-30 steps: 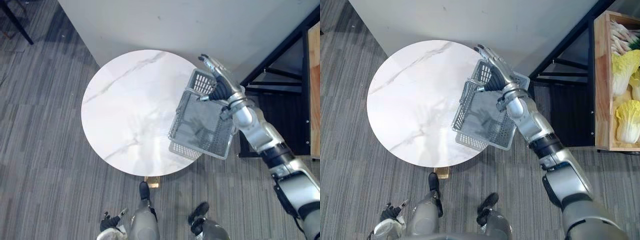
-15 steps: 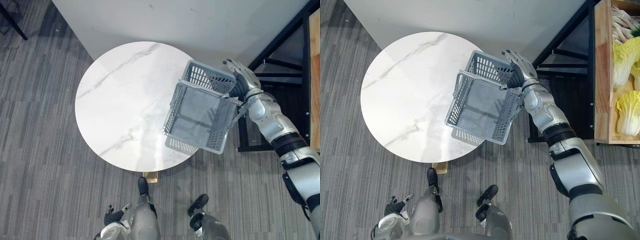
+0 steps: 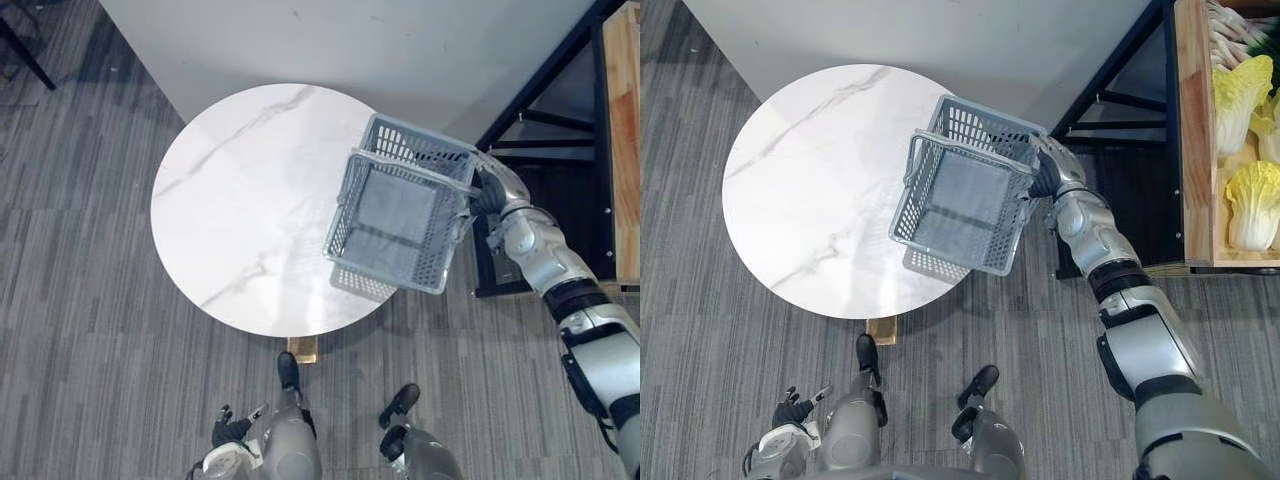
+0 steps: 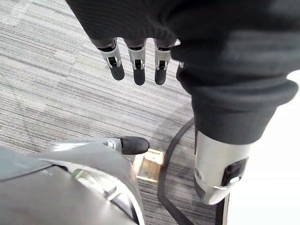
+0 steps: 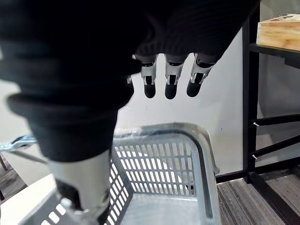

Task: Pick vegetable in the basket

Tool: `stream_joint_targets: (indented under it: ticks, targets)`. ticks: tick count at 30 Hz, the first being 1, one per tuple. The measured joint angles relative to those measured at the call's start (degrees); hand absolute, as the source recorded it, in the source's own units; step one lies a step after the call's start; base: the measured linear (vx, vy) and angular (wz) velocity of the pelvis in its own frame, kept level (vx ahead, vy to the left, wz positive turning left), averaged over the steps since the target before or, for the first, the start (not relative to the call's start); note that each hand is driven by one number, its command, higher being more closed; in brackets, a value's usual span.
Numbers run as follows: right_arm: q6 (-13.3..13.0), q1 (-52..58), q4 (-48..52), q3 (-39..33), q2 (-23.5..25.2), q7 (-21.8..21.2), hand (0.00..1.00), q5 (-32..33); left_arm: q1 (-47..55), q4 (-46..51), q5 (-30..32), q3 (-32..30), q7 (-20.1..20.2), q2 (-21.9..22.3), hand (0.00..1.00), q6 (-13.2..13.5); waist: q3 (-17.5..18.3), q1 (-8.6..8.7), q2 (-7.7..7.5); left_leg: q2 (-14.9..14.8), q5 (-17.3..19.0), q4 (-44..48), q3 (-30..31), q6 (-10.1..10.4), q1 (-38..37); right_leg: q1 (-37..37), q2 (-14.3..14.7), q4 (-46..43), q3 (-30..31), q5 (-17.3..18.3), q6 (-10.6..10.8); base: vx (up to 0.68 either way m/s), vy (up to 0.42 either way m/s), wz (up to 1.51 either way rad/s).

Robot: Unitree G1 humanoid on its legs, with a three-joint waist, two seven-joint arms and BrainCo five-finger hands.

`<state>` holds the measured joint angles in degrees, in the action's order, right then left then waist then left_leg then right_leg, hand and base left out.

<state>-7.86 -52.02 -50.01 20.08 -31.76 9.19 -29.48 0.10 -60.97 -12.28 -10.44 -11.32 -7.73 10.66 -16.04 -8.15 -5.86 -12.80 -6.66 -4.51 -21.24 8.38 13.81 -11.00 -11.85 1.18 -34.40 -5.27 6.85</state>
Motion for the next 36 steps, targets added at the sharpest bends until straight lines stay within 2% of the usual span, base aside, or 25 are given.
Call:
stream_joint_targets:
  ticks: [12, 29, 36]
  targets:
    - [0.1, 0.1, -2.8, 0.0, 1.3, 0.0, 0.00, -1.6, 0.0, 0.0, 0.0, 0.5, 0.3, 0.0, 0.00, 0.1, 0.1, 0.03, 0.17, 0.9, -1.0, -0.9, 0.7, -0.2, 0.6, 0.2, 0.1, 1.9, -0.4, -1.5, 0.1, 0.01, 0.007, 0.02]
    - [0.3, -2.4, -5.7, -0.2, 1.6, 0.1, 0.00, -1.6, 0.0, 0.0, 0.0, 1.0, 0.3, -0.1, 0.00, 0.1, 0.2, -0.17, 0.39, 1.2, -1.6, -0.9, 2.7, -0.1, 2.1, 0.0, 0.0, 2.0, -2.0, -1.5, 0.1, 0.01, 0.009, 0.05]
    - [1.0, -4.7, -9.6, -2.2, 3.3, 0.3, 0.00, -1.6, 0.0, 0.0, 0.0, 1.7, 0.2, -0.7, 0.00, 0.4, 0.2, -0.53, 0.41, 1.3, -1.9, -0.9, 3.4, -0.4, 2.8, -0.2, 0.0, 2.0, -2.8, -1.5, 0.1, 0.01, 0.015, 0.05]
